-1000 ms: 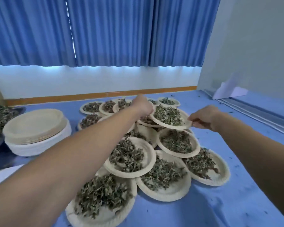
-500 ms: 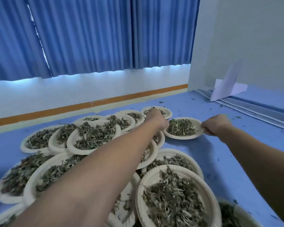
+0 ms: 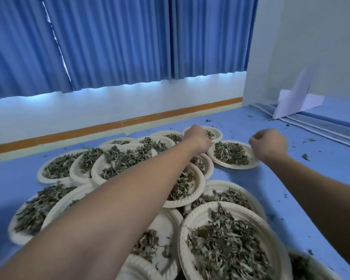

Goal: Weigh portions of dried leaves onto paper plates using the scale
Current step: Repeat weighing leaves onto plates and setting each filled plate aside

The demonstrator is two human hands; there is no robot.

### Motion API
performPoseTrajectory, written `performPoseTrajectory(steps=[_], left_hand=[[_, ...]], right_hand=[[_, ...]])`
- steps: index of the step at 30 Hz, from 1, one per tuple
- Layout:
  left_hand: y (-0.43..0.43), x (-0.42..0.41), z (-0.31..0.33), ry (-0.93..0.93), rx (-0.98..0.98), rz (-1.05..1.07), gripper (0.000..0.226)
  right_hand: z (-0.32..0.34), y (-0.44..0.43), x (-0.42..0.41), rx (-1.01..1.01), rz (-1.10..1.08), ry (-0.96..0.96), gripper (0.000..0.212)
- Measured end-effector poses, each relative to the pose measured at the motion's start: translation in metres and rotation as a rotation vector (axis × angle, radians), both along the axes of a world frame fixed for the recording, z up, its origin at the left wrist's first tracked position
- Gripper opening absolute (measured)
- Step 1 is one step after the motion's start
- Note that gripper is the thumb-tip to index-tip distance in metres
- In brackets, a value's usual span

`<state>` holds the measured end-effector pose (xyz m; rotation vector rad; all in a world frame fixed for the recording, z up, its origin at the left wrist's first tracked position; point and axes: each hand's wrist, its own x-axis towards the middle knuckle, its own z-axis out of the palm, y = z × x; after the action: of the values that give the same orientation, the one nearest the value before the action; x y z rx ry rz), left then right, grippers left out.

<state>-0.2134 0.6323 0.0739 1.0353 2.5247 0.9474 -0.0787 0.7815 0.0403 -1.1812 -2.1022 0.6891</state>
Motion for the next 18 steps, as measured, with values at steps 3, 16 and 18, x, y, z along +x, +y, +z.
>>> performPoseTrajectory(steps=[3,16,18], left_hand=[[-0.033,0.008,0.019,0.007,0.058,-0.018,0.011],[-0.344,0.012,0.070,0.191,0.145,0.277,0.013],[-0.402,0.012,0.073,0.204,0.142,0.317,0.008]], right_hand=[[0.029,-0.048,-0.015,0.082,0.248,-0.033,0.019],[0.106,-0.347,-0.069,0.281,0.885,0.005,0.018],[0.105,-0.401,-0.076,0.287,0.962,0.021,0.017]])
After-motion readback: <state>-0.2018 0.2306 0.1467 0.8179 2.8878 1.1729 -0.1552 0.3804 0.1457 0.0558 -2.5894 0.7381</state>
